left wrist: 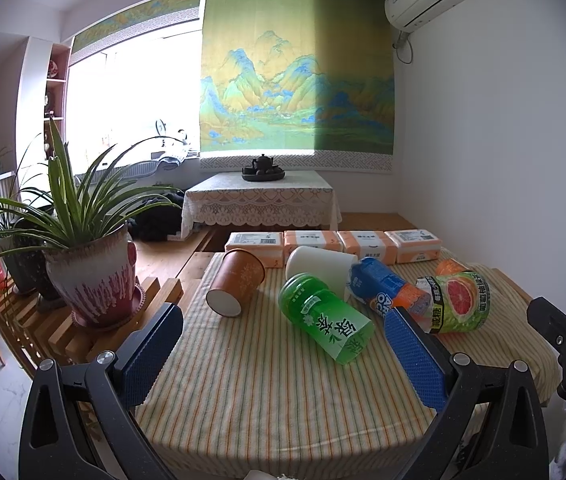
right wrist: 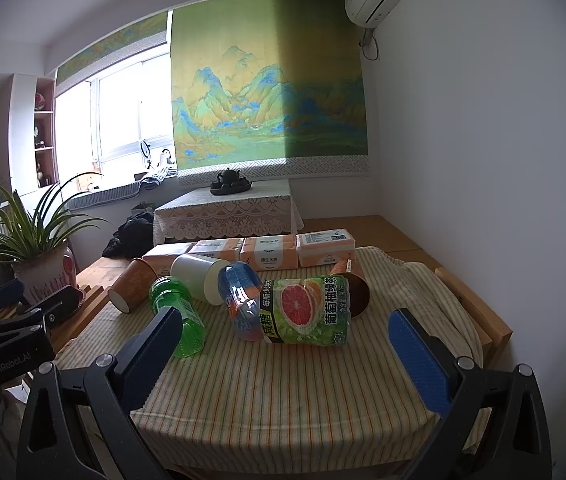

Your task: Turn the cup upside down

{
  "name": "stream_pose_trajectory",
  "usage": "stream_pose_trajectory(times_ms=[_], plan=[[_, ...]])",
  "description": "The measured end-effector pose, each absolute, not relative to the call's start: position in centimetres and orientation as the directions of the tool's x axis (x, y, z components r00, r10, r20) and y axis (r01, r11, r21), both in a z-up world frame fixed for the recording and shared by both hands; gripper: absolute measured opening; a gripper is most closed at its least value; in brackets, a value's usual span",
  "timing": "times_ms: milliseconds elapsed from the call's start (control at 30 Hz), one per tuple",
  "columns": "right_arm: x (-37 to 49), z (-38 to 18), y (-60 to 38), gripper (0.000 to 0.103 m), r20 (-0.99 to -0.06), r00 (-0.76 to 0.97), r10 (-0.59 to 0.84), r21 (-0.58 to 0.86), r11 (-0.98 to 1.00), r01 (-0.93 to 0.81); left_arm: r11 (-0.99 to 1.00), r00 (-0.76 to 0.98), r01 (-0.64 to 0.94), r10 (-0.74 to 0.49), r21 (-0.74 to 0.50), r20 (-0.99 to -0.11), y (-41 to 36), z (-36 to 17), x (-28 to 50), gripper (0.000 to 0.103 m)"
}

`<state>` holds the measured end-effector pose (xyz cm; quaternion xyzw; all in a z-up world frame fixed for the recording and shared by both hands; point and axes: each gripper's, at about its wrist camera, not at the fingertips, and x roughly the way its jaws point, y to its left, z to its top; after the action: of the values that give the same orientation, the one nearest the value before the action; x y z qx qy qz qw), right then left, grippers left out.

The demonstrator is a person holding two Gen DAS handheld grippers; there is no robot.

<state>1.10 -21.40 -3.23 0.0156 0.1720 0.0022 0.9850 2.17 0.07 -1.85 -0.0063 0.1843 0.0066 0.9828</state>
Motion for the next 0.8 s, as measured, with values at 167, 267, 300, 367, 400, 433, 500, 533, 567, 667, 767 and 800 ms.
stream_pose_trajectory(times_ms=[167, 267, 300, 367, 400, 433, 500, 533, 567, 667, 767, 800], plan=[[1.1, -3.3, -21.5, 0.102, -0.342, 0.94, 0.013, 0.034, 0.999, -0.001, 1.0, 0.931, -0.014, 0.01, -0.008, -0.365, -0.1, -1.9, 2.5, 0.102], [1.2, -3.3, -21.5, 0.102, -0.343, 0.939, 0.012, 0.034, 0.999, 0.0, 1.0, 0.931, -0.012, 0.01, -0.003, -0.366, -0.3, -2.0, 2.5, 0.102], [1.2, -3.3, -21.5, 0.102, -0.345, 0.938, 0.012, 0.034, 0.999, 0.0, 1.0, 0.93, -0.011, 0.009, -0.003, -0.367, -0.3, -2.1, 2.6, 0.102], [1.3, -3.4, -21.6, 0.102, -0.347, 0.938, 0.011, 0.034, 0.999, 0.001, 1.0, 0.929, -0.011, 0.008, -0.004, -0.369, -0.3, -2.1, 2.7, 0.102], [1.4, -3.4, -21.6, 0.102, -0.347, 0.938, 0.01, 0.033, 0.999, 0.001, 1.0, 0.929, -0.011, 0.009, -0.003, -0.37, -0.3, -2.2, 2.8, 0.102], [1.5, -3.4, -21.6, 0.102, -0.348, 0.938, 0.01, 0.033, 0.999, 0.002, 1.0, 0.929, -0.01, 0.008, -0.004, -0.371, -0.3, -2.2, 2.8, 0.102], [1.5, -3.4, -21.6, 0.102, -0.349, 0.937, 0.009, 0.035, 0.999, 0.003, 1.0, 0.928, -0.011, 0.008, -0.005, -0.371, -0.3, -2.2, 2.9, 0.102], [1.6, -3.4, -21.7, 0.102, -0.351, 0.936, 0.01, 0.035, 0.999, 0.003, 1.0, 0.928, -0.011, 0.008, -0.005, -0.372, -0.3, -2.3, 2.9, 0.102], [1.7, -3.5, -21.7, 0.102, -0.353, 0.936, 0.009, 0.034, 0.999, 0.003, 1.0, 0.927, -0.01, 0.008, -0.004, -0.374, -0.4, -2.3, 3.0, 0.102], [1.8, -3.5, -21.9, 0.102, -0.357, 0.934, 0.007, 0.038, 0.999, 0.007, 1.0, 0.926, -0.008, 0.006, -0.002, -0.378, -0.5, -2.4, 3.3, 0.102], [2.1, -3.6, -22.1, 0.102, -0.361, 0.933, 0.009, 0.043, 0.999, 0.007, 1.0, 0.925, -0.004, 0.003, -0.003, -0.381, -0.6, -2.5, 3.5, 0.102], [2.2, -3.6, -22.1, 0.102, -0.362, 0.932, 0.007, 0.042, 0.999, 0.009, 1.0, 0.924, -0.003, 0.002, -0.002, -0.383, -0.7, -2.6, 3.5, 0.102]])
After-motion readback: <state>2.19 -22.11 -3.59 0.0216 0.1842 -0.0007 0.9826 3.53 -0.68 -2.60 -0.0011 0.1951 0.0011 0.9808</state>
